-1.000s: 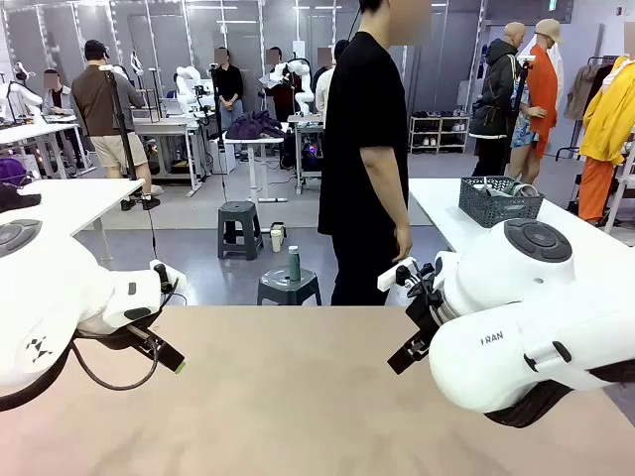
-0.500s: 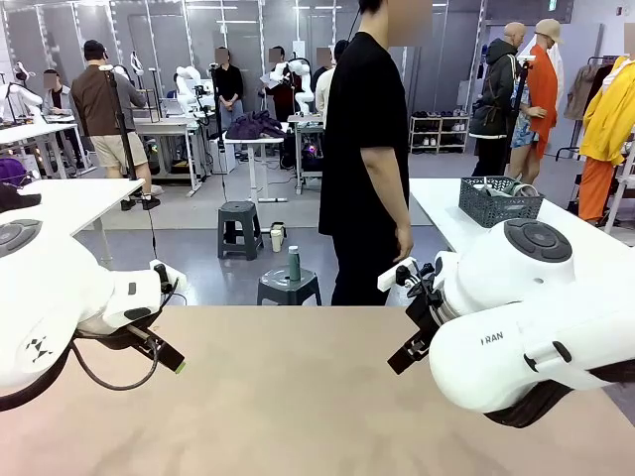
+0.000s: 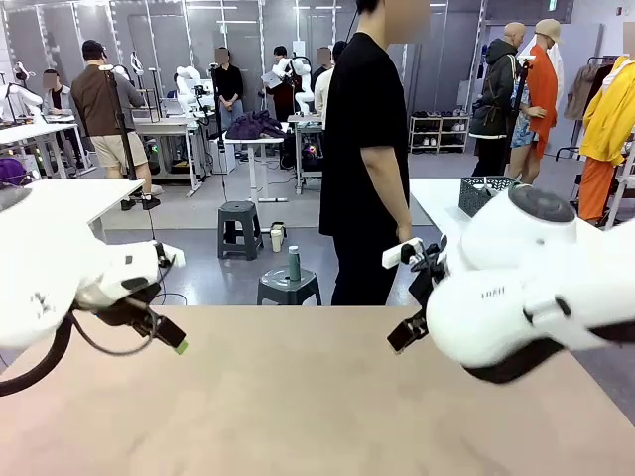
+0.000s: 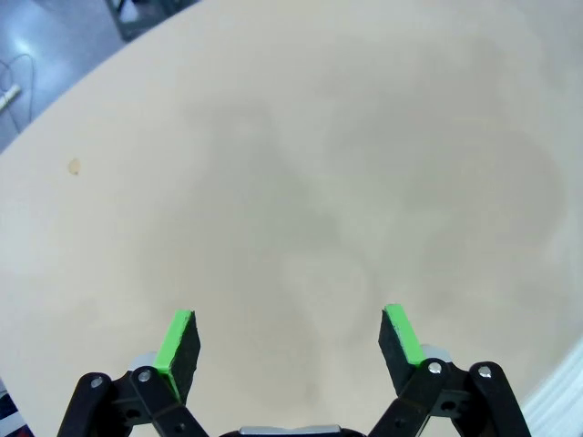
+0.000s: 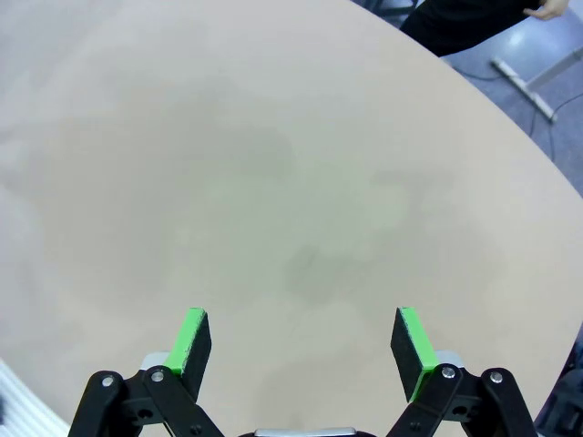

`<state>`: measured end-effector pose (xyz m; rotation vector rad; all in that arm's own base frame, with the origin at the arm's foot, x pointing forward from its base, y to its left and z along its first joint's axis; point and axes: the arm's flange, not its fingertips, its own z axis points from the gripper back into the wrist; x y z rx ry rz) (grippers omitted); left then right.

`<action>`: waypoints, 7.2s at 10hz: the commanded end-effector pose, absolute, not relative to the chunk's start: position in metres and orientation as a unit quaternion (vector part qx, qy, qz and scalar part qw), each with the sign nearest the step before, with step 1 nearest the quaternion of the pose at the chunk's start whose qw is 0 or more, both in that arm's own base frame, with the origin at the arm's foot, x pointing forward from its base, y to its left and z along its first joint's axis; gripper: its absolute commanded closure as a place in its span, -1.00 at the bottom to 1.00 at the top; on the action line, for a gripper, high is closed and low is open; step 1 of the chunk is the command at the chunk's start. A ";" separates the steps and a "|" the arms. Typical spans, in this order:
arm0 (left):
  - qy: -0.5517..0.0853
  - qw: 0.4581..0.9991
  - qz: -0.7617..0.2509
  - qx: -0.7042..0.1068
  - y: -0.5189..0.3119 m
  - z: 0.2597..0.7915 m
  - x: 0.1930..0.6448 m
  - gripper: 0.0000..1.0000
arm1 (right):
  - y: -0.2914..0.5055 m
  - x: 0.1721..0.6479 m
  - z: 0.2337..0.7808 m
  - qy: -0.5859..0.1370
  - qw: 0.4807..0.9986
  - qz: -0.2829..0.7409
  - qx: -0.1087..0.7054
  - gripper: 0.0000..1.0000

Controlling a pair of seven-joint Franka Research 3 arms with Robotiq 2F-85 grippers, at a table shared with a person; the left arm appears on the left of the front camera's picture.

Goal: Fold the towels and place them in the basket.
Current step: When a person lays out a Towel with hook on the table, fold it in half twice.

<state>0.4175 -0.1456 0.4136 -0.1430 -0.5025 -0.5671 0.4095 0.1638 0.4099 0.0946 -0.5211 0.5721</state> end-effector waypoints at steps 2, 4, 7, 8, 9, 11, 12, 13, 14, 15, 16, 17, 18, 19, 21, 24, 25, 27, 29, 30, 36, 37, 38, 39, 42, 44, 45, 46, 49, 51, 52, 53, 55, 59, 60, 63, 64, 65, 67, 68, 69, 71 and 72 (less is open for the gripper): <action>-0.211 0.924 -0.222 -0.228 -0.094 0.462 0.426 -1.00 | 0.125 0.422 0.460 -0.190 0.929 0.222 0.227 -1.00; -0.211 0.900 -0.142 -0.353 -0.032 0.472 0.420 -1.00 | 0.064 0.432 0.470 -0.152 0.889 0.163 0.399 -1.00; -0.272 0.827 -0.091 -0.483 0.063 0.486 0.382 -1.00 | -0.044 0.424 0.462 -0.161 0.807 0.090 0.561 -1.00; -0.292 0.811 -0.073 -0.502 0.092 0.492 0.365 -1.00 | -0.084 0.416 0.458 -0.167 0.788 0.060 0.589 -1.00; -0.307 0.805 -0.071 -0.503 0.119 0.499 0.343 -1.00 | -0.121 0.401 0.456 -0.175 0.788 0.037 0.590 -1.00; -0.351 0.803 -0.046 -0.478 0.181 0.513 0.301 -1.00 | -0.187 0.363 0.461 -0.236 0.776 -0.016 0.585 -1.00; -0.360 0.805 -0.044 -0.469 0.199 0.516 0.290 -1.00 | -0.205 0.353 0.459 -0.242 0.782 -0.042 0.573 -1.00; -0.351 0.816 -0.020 -0.458 0.211 0.519 0.285 -1.00 | -0.215 0.344 0.459 -0.240 0.789 -0.052 0.562 -1.00; -0.353 0.817 -0.015 -0.456 0.214 0.523 0.284 -1.00 | -0.220 0.340 0.460 -0.245 0.794 -0.060 0.553 -1.00; -0.361 0.805 -0.016 -0.470 0.209 0.517 0.281 -1.00 | -0.222 0.342 0.457 -0.257 0.793 -0.071 0.548 -1.00; -0.361 0.805 -0.016 -0.470 0.209 0.517 0.281 -1.00 | -0.233 0.336 0.458 -0.248 0.782 -0.065 0.568 -1.00; -0.361 0.805 -0.016 -0.470 0.209 0.517 0.281 -1.00 | -0.233 0.336 0.458 -0.248 0.782 -0.065 0.568 -1.00; -0.361 0.805 -0.016 -0.470 0.209 0.517 0.281 -1.00 | -0.233 0.336 0.458 -0.248 0.782 -0.065 0.568 -1.00; -0.361 0.805 -0.016 -0.470 0.209 0.517 0.281 -1.00 | -0.233 0.336 0.458 -0.248 0.782 -0.065 0.568 -1.00; -0.361 0.805 -0.016 -0.470 0.209 0.517 0.281 -1.00 | -0.233 0.336 0.458 -0.248 0.782 -0.065 0.568 -1.00; -0.361 0.805 -0.016 -0.470 0.209 0.517 0.281 -1.00 | -0.233 0.336 0.458 -0.248 0.782 -0.065 0.568 -1.00; -0.361 0.805 -0.016 -0.470 0.209 0.517 0.281 -1.00 | -0.233 0.336 0.458 -0.248 0.782 -0.065 0.568 -1.00; -0.361 0.805 -0.016 -0.470 0.209 0.517 0.281 -1.00 | -0.233 0.336 0.458 -0.248 0.782 -0.065 0.568 -1.00; -0.361 0.805 -0.016 -0.470 0.209 0.517 0.281 -1.00 | -0.233 0.336 0.458 -0.248 0.782 -0.065 0.568 -1.00; -0.361 0.805 -0.016 -0.470 0.209 0.517 0.281 -1.00 | -0.233 0.336 0.458 -0.248 0.782 -0.065 0.568 -1.00; -0.361 0.805 -0.016 -0.470 0.209 0.517 0.281 -1.00 | -0.233 0.336 0.458 -0.248 0.782 -0.065 0.568 -1.00; -0.361 0.805 -0.016 -0.470 0.209 0.517 0.281 -1.00 | -0.233 0.336 0.458 -0.248 0.782 -0.065 0.568 -1.00; -0.361 0.805 -0.016 -0.470 0.209 0.517 0.281 -1.00 | -0.233 0.336 0.458 -0.248 0.782 -0.065 0.568 -1.00; -0.361 0.805 -0.016 -0.470 0.209 0.517 0.281 -1.00 | -0.233 0.336 0.458 -0.248 0.782 -0.065 0.568 -1.00; -0.361 0.805 -0.016 -0.470 0.209 0.517 0.281 -1.00 | -0.233 0.336 0.458 -0.248 0.782 -0.065 0.568 -1.00; -0.361 0.805 -0.016 -0.470 0.209 0.517 0.281 -1.00 | -0.233 0.336 0.458 -0.248 0.782 -0.065 0.568 -1.00; -0.361 0.805 -0.016 -0.470 0.209 0.517 0.281 -1.00 | -0.233 0.336 0.458 -0.248 0.782 -0.065 0.568 -1.00; -0.361 0.805 -0.016 -0.470 0.209 0.517 0.281 -1.00 | -0.233 0.336 0.458 -0.248 0.782 -0.065 0.568 -1.00; -0.361 0.805 -0.016 -0.470 0.209 0.517 0.281 -1.00 | -0.233 0.336 0.458 -0.248 0.782 -0.065 0.568 -1.00; -0.361 0.805 -0.016 -0.470 0.209 0.517 0.281 -1.00 | -0.233 0.336 0.458 -0.248 0.782 -0.065 0.568 -1.00; -0.361 0.805 -0.016 -0.470 0.209 0.517 0.281 -1.00 | -0.233 0.336 0.458 -0.248 0.782 -0.065 0.568 -1.00; -0.361 0.805 -0.016 -0.470 0.209 0.517 0.281 -1.00 | -0.233 0.336 0.458 -0.248 0.782 -0.065 0.568 -1.00; -0.361 0.805 -0.016 -0.470 0.209 0.517 0.281 -1.00 | -0.233 0.336 0.458 -0.248 0.782 -0.065 0.568 -1.00; -0.361 0.805 -0.016 -0.470 0.209 0.517 0.281 -1.00 | -0.233 0.336 0.458 -0.248 0.782 -0.065 0.568 -1.00; -0.361 0.805 -0.016 -0.470 0.209 0.517 0.281 -1.00 | -0.233 0.336 0.458 -0.248 0.782 -0.065 0.568 -1.00; -0.361 0.805 -0.016 -0.470 0.209 0.517 0.281 -1.00 | -0.233 0.336 0.458 -0.248 0.782 -0.065 0.568 -1.00; -0.361 0.805 -0.016 -0.470 0.209 0.517 0.281 -1.00 | -0.233 0.336 0.458 -0.248 0.782 -0.065 0.568 -1.00; -0.361 0.805 -0.016 -0.470 0.209 0.517 0.281 -1.00 | -0.233 0.336 0.458 -0.248 0.782 -0.065 0.568 -1.00; -0.361 0.805 -0.016 -0.470 0.209 0.517 0.281 -1.00 | -0.233 0.336 0.458 -0.248 0.782 -0.065 0.568 -1.00; -0.361 0.805 -0.016 -0.470 0.209 0.517 0.281 -1.00 | -0.233 0.336 0.458 -0.248 0.782 -0.065 0.568 -1.00; -0.361 0.805 -0.016 -0.470 0.209 0.517 0.281 -1.00 | -0.233 0.336 0.458 -0.248 0.782 -0.065 0.568 -1.00; -0.361 0.805 -0.016 -0.470 0.209 0.517 0.281 -1.00 | -0.233 0.336 0.458 -0.248 0.782 -0.065 0.568 -1.00; -0.361 0.805 -0.016 -0.470 0.209 0.517 0.281 -1.00 | -0.233 0.336 0.458 -0.248 0.782 -0.065 0.568 -1.00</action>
